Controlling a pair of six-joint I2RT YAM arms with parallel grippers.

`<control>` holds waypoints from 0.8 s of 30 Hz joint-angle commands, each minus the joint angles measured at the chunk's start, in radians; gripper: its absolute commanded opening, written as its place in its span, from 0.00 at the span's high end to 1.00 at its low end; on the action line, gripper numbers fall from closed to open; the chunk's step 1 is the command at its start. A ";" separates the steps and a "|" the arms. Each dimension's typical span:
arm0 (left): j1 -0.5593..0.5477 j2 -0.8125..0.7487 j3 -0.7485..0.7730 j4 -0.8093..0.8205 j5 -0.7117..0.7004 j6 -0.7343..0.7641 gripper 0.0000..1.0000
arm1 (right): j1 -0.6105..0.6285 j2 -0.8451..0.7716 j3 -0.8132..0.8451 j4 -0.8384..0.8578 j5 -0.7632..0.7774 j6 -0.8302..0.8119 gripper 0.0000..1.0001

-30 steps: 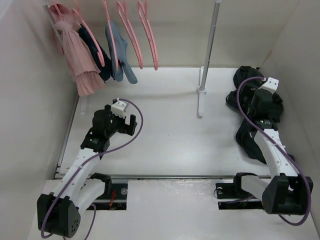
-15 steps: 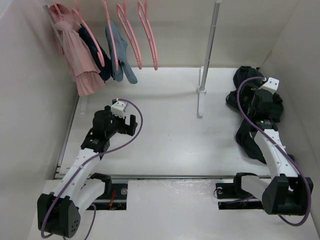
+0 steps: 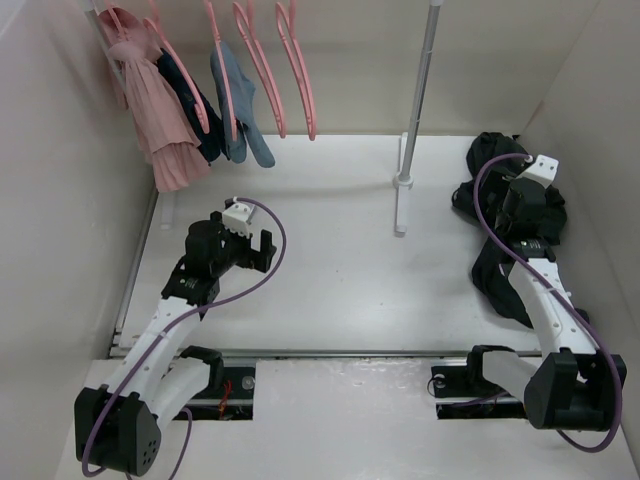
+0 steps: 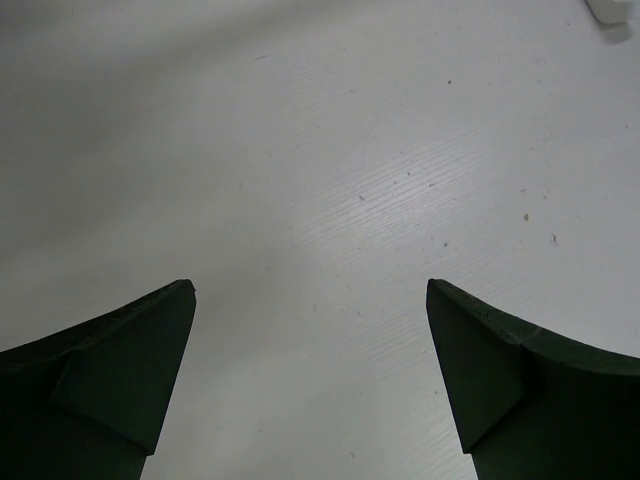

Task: Place the trousers on the hanger
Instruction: Flatten out the trousers at the center of the board.

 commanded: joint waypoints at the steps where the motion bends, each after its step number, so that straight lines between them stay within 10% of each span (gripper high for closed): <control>1: -0.006 -0.031 0.006 0.034 0.014 -0.015 0.00 | 0.003 -0.023 0.039 0.017 0.019 0.011 0.00; 9: -0.006 -0.031 -0.003 0.034 0.035 0.016 0.00 | 0.003 -0.023 0.039 -0.002 -0.029 -0.045 0.00; 16: -0.006 -0.022 -0.003 0.046 -0.368 -0.165 0.00 | -0.006 0.128 0.123 -0.138 0.011 -0.045 0.00; 24: -0.006 -0.022 0.028 -0.002 -0.099 0.029 0.00 | -0.015 0.472 0.359 -0.361 0.008 -0.045 0.00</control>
